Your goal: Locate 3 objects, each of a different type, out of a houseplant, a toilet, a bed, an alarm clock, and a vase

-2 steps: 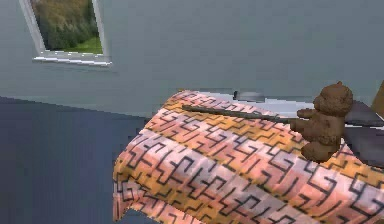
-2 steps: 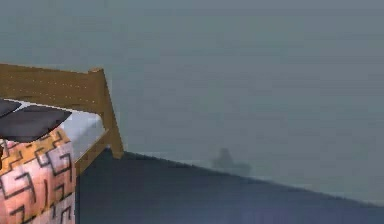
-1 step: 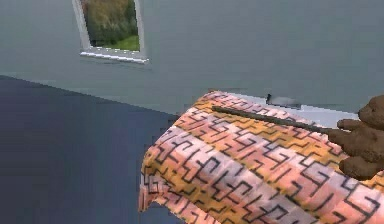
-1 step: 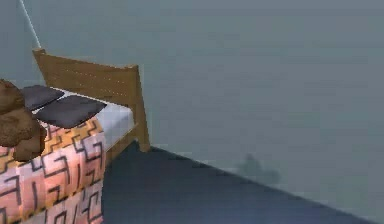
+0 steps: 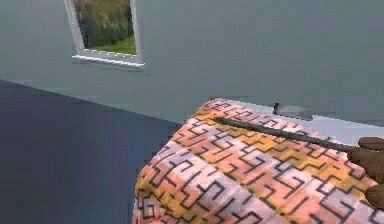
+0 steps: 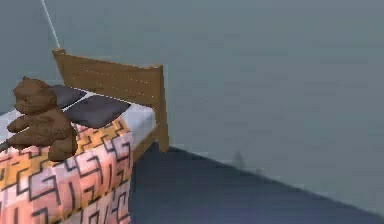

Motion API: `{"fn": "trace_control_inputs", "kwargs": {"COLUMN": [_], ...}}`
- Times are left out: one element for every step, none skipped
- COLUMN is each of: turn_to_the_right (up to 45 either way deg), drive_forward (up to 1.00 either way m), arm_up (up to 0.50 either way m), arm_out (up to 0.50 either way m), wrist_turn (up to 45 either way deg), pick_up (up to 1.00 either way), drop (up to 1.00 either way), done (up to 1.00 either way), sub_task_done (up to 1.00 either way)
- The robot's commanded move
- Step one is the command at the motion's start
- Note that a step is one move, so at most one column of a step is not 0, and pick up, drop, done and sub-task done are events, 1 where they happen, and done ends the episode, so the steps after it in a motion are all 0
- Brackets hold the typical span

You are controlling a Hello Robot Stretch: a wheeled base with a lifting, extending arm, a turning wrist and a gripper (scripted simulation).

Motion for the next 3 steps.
{"fn": "trace_control_inputs", "kwargs": {"turn_to_the_right": [39.0, 0.0, -45.0], "drive_forward": [0.00, 0.00, 0.00], "arm_up": [0.00, 0.00, 0.00], "arm_out": [0.00, 0.00, 0.00], "wrist_turn": [0.0, 0.0, 0.0], "pick_up": [0.00, 0.00, 0.00], "drop": [0.00, 0.00, 0.00], "done": [0.00, 0.00, 0.00], "sub_task_done": [0.00, 1.00, 0.00]}}
